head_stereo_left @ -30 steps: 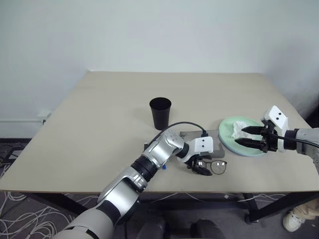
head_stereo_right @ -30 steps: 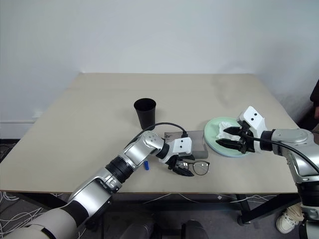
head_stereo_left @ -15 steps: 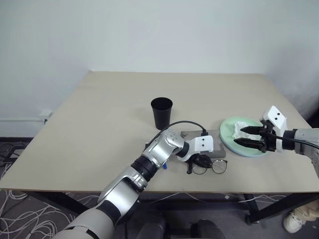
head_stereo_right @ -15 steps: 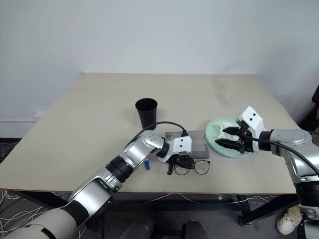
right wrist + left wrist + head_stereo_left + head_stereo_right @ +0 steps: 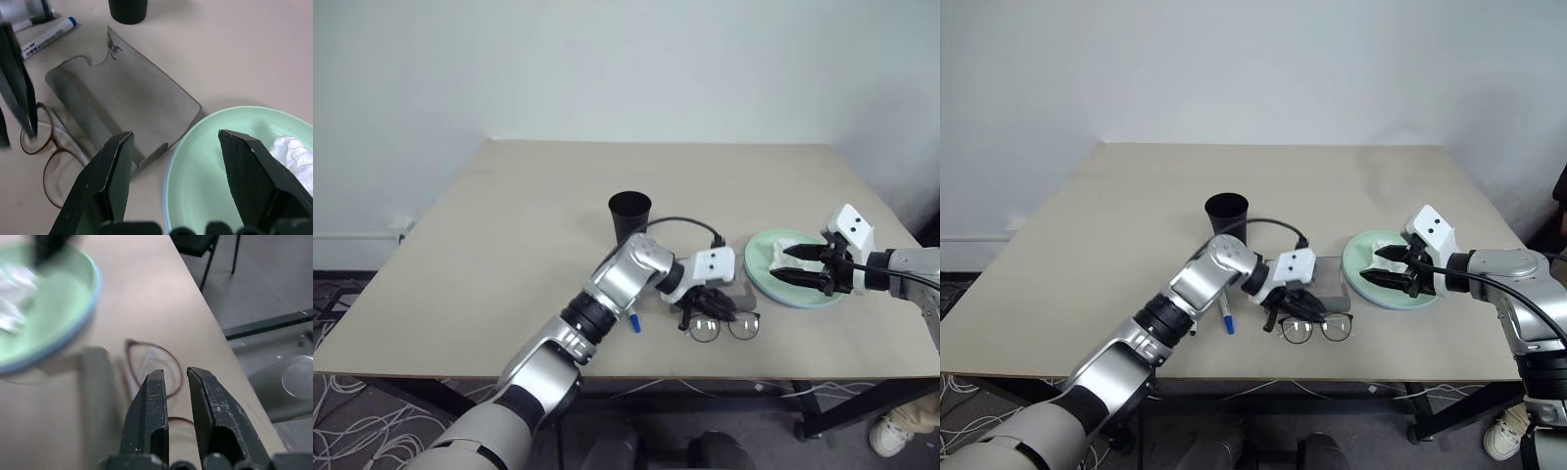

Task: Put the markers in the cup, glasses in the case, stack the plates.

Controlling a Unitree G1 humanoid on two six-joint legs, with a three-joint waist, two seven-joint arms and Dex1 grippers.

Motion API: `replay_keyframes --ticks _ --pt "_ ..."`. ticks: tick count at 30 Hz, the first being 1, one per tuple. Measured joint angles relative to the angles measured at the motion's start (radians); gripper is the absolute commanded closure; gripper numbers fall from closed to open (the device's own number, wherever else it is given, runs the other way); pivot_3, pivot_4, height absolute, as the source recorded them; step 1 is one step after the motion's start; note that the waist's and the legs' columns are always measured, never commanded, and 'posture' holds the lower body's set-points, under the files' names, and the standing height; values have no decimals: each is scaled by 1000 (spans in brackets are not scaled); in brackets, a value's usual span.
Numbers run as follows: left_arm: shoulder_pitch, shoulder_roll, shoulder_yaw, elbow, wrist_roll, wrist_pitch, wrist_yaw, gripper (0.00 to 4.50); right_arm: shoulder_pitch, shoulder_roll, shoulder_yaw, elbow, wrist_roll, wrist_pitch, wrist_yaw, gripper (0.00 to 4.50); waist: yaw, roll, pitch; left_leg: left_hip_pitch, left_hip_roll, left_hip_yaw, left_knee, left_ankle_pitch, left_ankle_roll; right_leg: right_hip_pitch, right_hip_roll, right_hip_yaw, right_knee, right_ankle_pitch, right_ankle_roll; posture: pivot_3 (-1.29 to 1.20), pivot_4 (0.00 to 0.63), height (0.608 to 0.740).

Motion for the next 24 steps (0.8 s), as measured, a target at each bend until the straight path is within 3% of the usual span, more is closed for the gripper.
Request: replay_keyframes --ticks 14,24 --pt "45 13 -29 0 13 -15 21 3843 -30 14 16 26 -12 -17 3 1508 0 0 0 0 0 0 0 0 0 0 0 1 0 0 0 0 0 731" --pt "50 -46 -61 116 70 -70 94 3843 -30 17 16 25 -12 -16 3 1508 0 0 0 0 0 0 0 0 0 0 0 0 0 0 0 0 0 731"
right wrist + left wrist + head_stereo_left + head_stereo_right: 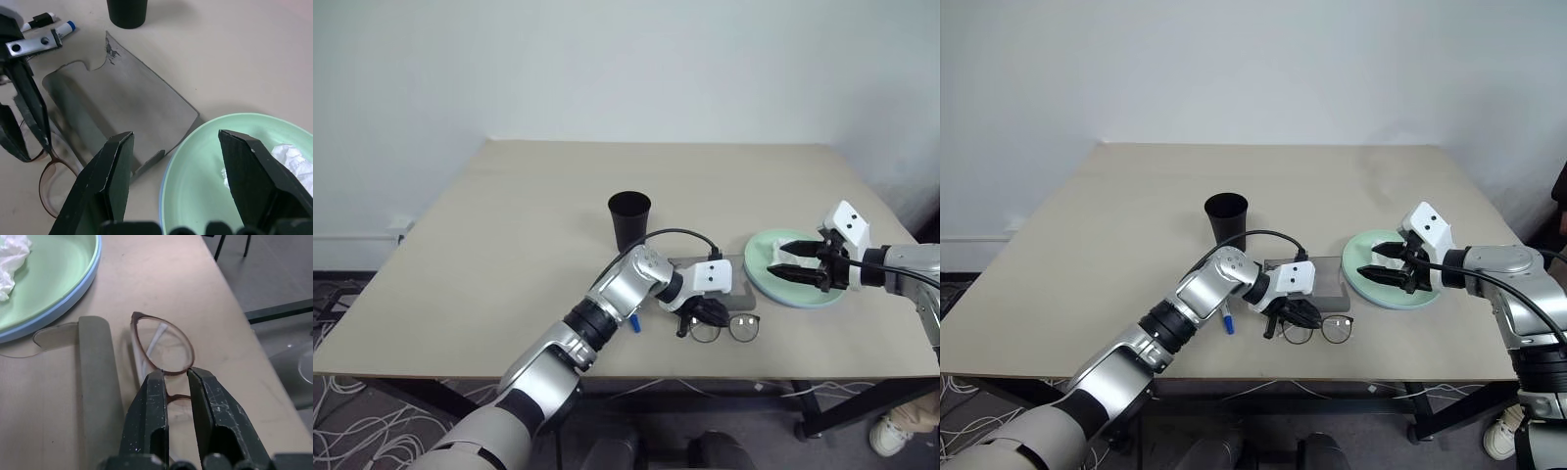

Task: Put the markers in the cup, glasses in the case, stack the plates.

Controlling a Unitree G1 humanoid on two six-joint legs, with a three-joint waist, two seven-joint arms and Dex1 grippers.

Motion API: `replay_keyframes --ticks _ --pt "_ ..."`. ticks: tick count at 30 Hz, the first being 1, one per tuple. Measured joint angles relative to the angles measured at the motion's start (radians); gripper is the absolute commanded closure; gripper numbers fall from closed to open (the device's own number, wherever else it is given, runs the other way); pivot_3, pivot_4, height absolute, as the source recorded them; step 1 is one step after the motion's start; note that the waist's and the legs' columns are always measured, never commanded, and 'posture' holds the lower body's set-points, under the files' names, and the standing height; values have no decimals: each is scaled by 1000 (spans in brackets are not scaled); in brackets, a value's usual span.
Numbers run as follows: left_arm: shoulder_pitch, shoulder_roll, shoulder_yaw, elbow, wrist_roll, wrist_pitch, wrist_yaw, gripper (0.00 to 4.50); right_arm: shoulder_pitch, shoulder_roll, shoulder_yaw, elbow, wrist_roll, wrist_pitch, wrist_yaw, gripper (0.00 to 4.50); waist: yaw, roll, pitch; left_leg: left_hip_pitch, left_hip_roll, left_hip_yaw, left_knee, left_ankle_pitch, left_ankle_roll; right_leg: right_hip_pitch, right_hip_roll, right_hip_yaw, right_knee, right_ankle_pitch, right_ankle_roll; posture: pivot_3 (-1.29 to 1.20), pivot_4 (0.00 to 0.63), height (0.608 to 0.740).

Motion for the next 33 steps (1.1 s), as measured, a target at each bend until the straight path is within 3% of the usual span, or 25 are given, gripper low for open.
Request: replay_keyframes --ticks 21,25,33 --pt "4 -32 -2 59 43 -40 29 3843 2 0 0 -3 1 5 -2 1508 0 0 0 0 0 0 0 0 0 0 0 0 0 0 0 0 0 731" --pt "2 -35 2 59 46 -36 31 4472 2 0 0 -3 1 5 -2 1508 1 0 0 0 0 0 0 0 0 0 0 0 0 0 0 0 0 731" --pt "-4 -33 -2 59 62 -40 22 4472 2 -1 0 -3 1 5 2 1508 0 0 0 0 0 0 0 0 0 0 0 0 0 0 0 0 0 731"
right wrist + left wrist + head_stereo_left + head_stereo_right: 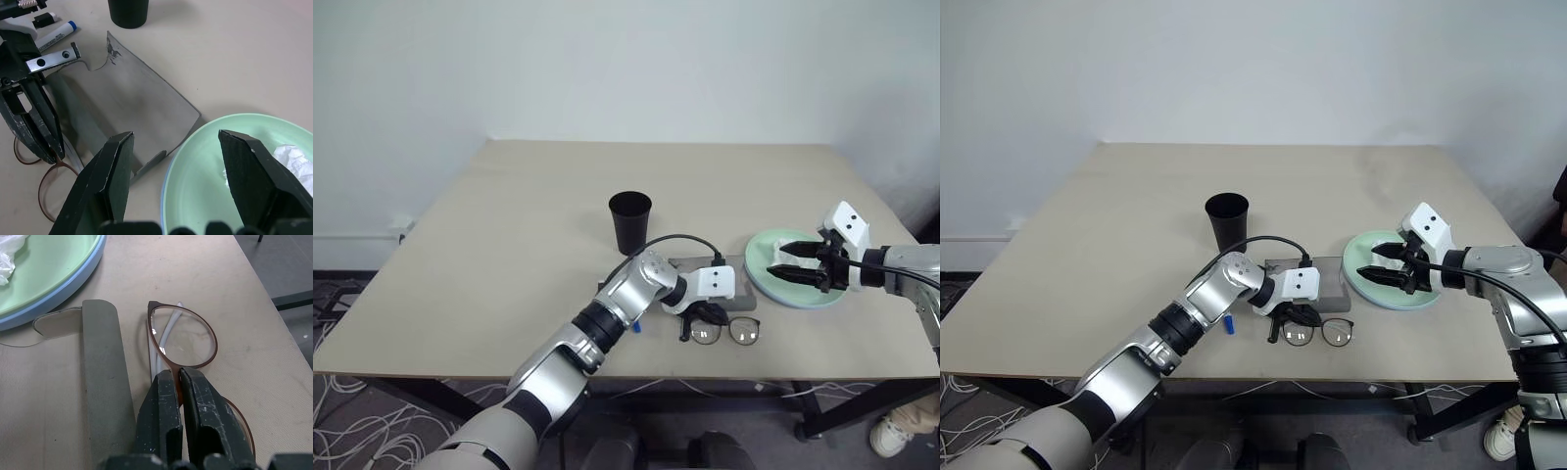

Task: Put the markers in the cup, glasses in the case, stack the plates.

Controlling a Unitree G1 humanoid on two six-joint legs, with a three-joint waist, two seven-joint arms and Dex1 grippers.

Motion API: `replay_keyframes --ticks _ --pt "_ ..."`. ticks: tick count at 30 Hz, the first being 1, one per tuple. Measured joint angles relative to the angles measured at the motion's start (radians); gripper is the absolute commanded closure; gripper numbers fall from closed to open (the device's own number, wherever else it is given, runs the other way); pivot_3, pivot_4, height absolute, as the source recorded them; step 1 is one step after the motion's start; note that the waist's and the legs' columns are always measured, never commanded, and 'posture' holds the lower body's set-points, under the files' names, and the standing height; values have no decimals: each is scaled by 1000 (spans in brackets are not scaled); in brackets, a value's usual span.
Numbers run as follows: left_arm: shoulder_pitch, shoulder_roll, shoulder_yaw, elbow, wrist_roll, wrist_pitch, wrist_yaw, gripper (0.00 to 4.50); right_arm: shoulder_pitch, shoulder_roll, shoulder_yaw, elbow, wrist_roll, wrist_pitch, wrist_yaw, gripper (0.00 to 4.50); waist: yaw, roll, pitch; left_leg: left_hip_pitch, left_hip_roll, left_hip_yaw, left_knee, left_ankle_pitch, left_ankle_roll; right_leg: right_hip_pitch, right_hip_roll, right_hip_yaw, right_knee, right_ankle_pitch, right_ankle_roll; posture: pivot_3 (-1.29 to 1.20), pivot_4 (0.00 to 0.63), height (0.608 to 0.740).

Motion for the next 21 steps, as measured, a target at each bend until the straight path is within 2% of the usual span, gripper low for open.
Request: replay_keyframes --ticks 6,12,21 --pt "-22 7 19 -13 -26 48 -37 4472 -4 0 0 5 -4 -2 15 1508 0 0 0 0 0 0 0 0 0 0 0 0 0 0 0 0 0 731" --pt "-111 46 75 -130 -86 111 -95 4472 -15 0 1 8 -8 -7 20 1508 -1 0 0 -1 0 0 0 0 0 -1 0 0 0 0 0 0 0 731" --pt "-124 171 93 -211 -127 124 -178 4472 -32 0 5 37 -23 -16 32 1508 -1 0 0 -1 0 0 0 0 0 -2 0 0 1 1 -1 0 0 731"
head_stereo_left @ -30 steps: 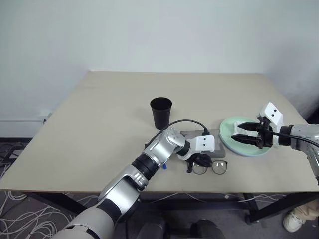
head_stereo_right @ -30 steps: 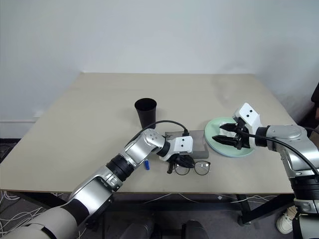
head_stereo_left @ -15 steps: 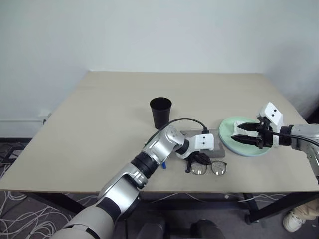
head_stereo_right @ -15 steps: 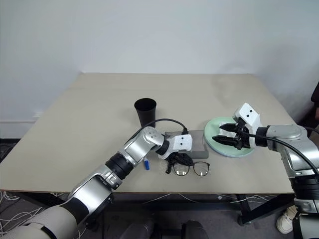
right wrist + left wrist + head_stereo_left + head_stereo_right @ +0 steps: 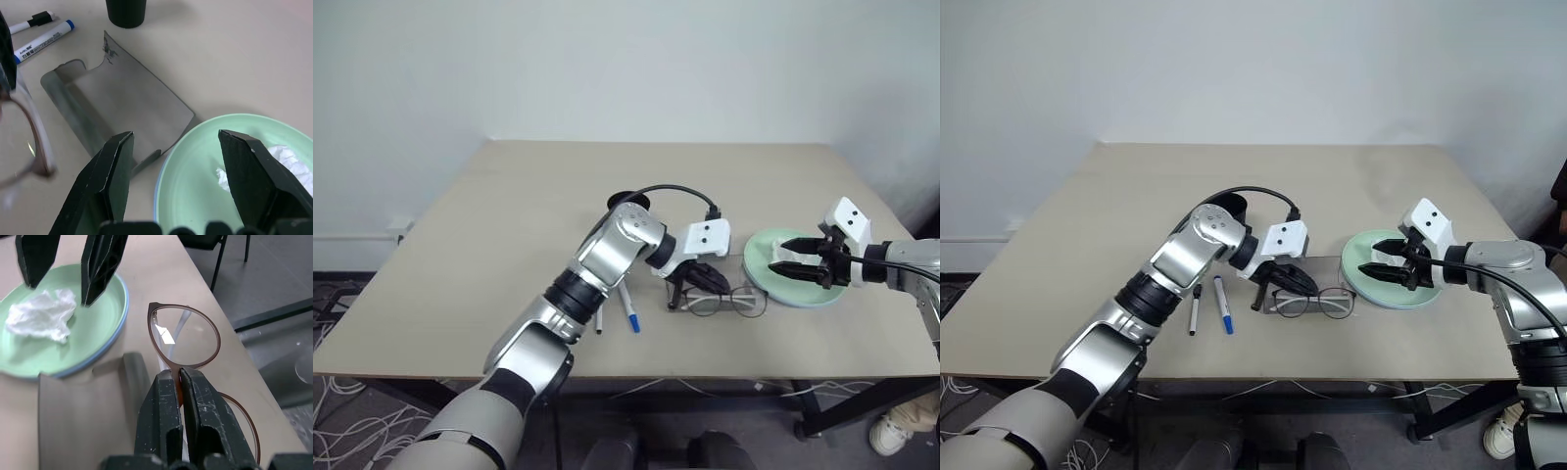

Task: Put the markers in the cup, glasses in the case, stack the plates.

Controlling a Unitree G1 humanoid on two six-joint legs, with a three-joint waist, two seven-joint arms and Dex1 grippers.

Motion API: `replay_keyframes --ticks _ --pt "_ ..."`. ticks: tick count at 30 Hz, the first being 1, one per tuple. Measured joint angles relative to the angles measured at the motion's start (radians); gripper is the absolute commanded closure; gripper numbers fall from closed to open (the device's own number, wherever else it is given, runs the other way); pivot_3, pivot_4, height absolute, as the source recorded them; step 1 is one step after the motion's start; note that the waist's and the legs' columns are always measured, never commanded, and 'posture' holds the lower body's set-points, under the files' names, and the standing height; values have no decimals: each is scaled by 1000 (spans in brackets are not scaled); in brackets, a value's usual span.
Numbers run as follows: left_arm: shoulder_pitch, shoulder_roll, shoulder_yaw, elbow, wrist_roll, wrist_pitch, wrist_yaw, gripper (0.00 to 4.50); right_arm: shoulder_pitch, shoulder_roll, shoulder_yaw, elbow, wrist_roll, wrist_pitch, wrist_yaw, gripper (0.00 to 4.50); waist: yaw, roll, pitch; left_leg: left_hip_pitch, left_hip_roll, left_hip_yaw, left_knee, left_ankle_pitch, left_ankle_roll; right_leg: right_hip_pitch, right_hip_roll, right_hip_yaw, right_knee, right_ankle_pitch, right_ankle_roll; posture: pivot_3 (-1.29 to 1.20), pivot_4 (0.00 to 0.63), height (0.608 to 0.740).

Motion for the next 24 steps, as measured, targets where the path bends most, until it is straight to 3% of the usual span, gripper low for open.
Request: replay_keyframes --ticks 5,16,24 --pt "-46 32 4 126 25 -100 26 4472 -6 -1 0 2 0 -2 14 1508 1 0 0 0 0 0 1 0 0 0 0 0 0 0 0 0 0 731" --pt "-104 -108 33 550 127 -380 287 4472 -12 -1 0 1 0 -3 32 1508 3 0 0 -1 -1 0 1 0 0 0 0 0 0 0 0 0 0 731" --pt "-104 -151 34 673 182 -504 340 4472 -11 -1 0 -7 1 -3 30 1508 3 0 0 -2 -1 0 1 0 0 -1 0 0 0 0 0 0 0 731"
